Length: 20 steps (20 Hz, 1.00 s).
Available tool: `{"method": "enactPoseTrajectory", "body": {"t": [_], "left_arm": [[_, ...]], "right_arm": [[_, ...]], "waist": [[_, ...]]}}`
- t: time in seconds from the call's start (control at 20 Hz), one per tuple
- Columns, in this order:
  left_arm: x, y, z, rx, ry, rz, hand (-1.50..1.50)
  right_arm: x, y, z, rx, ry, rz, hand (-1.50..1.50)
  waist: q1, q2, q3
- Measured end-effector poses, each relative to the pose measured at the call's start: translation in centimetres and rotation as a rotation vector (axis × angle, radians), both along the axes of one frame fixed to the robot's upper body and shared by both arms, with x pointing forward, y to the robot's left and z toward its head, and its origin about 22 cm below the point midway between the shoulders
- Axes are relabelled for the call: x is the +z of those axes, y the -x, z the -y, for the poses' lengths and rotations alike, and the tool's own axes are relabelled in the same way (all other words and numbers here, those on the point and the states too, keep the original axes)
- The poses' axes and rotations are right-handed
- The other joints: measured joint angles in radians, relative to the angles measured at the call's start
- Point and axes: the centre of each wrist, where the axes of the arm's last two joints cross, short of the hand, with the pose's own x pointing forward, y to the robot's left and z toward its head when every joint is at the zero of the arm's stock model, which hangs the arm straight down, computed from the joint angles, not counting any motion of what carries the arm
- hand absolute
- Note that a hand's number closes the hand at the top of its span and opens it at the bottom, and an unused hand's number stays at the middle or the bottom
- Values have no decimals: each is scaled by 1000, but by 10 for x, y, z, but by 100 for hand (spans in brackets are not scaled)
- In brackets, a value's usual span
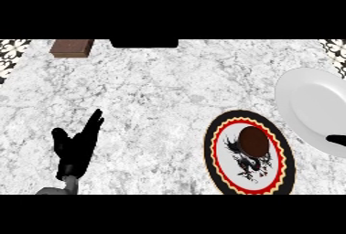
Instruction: Pick the cupcake from the plate and place it in the plate
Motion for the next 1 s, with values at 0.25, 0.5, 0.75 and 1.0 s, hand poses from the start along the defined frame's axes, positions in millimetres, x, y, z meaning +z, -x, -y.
{"method": "enactPoseTrajectory", "body": {"t": [0.25,0.5,0.75,1.0], "left_arm": [[2,4,-2,-2,0,-2,0],[1,6,3,1,-2,3,0],[-1,5,6,-6,2,-1,0],[1,3,7,-10,9,-8,0]], "right_arm": [[27,-1,-16,84,174,-157,-150],[31,2,-59,100,292,-262,-150],[19,4,-92,94,346,-311,-150],[11,2,-123,76,396,-368,-150]], "waist": [[1,-1,0],[1,-1,0],[2,0,1],[3,0,1]]}}
